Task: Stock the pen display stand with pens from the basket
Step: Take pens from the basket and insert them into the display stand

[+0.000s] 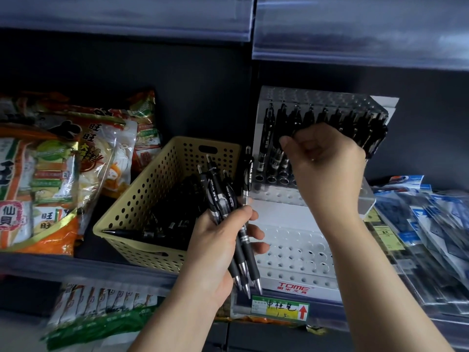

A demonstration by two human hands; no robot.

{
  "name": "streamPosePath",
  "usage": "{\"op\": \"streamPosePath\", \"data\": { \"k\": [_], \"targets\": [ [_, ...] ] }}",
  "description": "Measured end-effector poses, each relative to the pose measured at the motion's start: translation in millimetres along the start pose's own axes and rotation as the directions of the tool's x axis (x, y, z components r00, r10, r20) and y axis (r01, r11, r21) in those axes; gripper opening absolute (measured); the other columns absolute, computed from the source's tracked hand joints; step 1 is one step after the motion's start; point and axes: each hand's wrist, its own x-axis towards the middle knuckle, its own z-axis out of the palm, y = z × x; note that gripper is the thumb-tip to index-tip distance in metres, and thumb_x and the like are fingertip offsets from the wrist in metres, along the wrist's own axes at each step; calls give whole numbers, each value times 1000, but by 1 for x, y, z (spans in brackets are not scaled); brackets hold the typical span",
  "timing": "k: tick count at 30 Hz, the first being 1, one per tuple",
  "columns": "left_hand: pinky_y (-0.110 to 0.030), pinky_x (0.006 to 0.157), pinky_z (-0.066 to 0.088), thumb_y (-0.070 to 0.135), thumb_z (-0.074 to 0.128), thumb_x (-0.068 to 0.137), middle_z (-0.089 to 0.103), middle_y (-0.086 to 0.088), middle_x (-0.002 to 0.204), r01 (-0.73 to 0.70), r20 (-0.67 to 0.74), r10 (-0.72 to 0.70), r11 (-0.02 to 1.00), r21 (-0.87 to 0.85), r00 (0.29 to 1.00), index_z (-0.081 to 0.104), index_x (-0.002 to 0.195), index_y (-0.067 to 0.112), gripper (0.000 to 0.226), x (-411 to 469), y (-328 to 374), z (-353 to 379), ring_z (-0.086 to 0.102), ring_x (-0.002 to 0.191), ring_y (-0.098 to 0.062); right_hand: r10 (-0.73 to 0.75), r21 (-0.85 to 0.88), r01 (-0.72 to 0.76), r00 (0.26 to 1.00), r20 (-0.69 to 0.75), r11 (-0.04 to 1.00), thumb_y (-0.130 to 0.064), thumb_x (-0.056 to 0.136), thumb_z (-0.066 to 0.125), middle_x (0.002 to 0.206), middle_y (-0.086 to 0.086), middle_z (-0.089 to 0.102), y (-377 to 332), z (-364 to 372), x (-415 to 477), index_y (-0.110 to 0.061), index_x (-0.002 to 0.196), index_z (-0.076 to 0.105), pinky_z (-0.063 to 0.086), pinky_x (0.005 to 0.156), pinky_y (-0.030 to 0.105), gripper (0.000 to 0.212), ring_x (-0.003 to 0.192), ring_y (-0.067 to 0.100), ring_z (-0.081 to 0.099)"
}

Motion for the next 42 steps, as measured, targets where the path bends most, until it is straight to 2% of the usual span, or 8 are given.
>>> {"op": "streamPosePath", "data": {
  "k": [7, 12, 20, 22, 26, 29, 37, 42],
  "targets": [
    [-34, 54, 54, 4, 61, 85, 61, -12, 77, -5, 8, 5, 999, -39, 1000, 64, 96, -2, 13, 2, 0, -3, 56, 57, -20, -48, -83, 47, 999, -7, 995, -24, 81, 71, 59, -8, 60, -4, 3, 1, -13, 75, 69, 49, 57, 33, 12, 58, 18, 61],
    [-34, 56, 54, 4, 61, 84, 63, -11, 76, -7, 7, 8, 999, -54, 1000, 66, 94, -1, 12, 3, 0, -3, 57, 58, -19, -66, -159, 71, 997, 40, 985, -24, 81, 70, 61, -4, 64, -5, 5, -1, -13, 75, 67, 42, 55, 28, 13, 61, 23, 62],
    [-34, 59, 57, 5, 57, 87, 72, -15, 86, -11, 102, 15, 999, -40, 995, 65, 97, -1, 14, 1, 0, -3, 62, 60, -18, 73, -27, -71, 995, 62, 997, -41, 79, 74, 56, -9, 53, -9, -3, 1, -17, 76, 55, 34, 48, 17, 30, 50, 5, 49],
    [-32, 59, 56, 7, 58, 85, 73, -15, 89, -24, 136, 28, 999, -33, 990, 65, 98, 1, 15, 0, 0, -2, 63, 59, -17, 145, 102, -170, 965, 217, 980, -45, 78, 73, 55, -1, 58, -16, -10, 3, -15, 73, 62, 36, 47, 20, 32, 48, 8, 49],
    [-35, 64, 57, 13, 64, 74, 73, -16, 92, -32, 174, 39, 999, -41, 984, 66, 101, 1, 30, -2, 1, -1, 65, 61, -19, 165, 229, -424, 710, 685, 876, -32, 75, 75, 53, -4, 60, -26, -21, 2, -14, 72, 70, 36, 43, 13, 18, 46, 3, 49],
    [-42, 69, 58, 14, 64, 75, 73, -17, 94, -17, 180, 25, 999, -50, 983, 68, 101, 6, 27, -2, 2, -1, 66, 65, -22, 161, 347, -457, 763, 626, 819, -21, 77, 74, 52, -2, 59, -22, -20, 2, -10, 72, 70, 36, 42, 14, 13, 46, 9, 50],
    [-29, 48, 50, 7, 61, 83, 73, -14, 92, -18, 114, 22, 999, -39, 993, 73, 87, 16, 16, -5, 1, 4, 65, 65, -20, 207, 442, -471, 826, 524, 763, -12, 74, 77, 58, 6, 66, -17, -21, 2, -9, 69, 63, 49, 46, 22, 15, 52, 19, 62],
    [-25, 42, 44, 18, 67, 69, 71, -8, 104, -13, 72, 14, 1000, -4, 997, 74, 97, 13, 30, -5, 1, 3, 63, 62, -17, 243, 541, -316, 948, 204, 780, -12, 82, 72, 58, -3, 65, -10, -30, 12, -13, 74, 60, 53, 51, 28, 15, 52, 15, 63]
  ]
}}
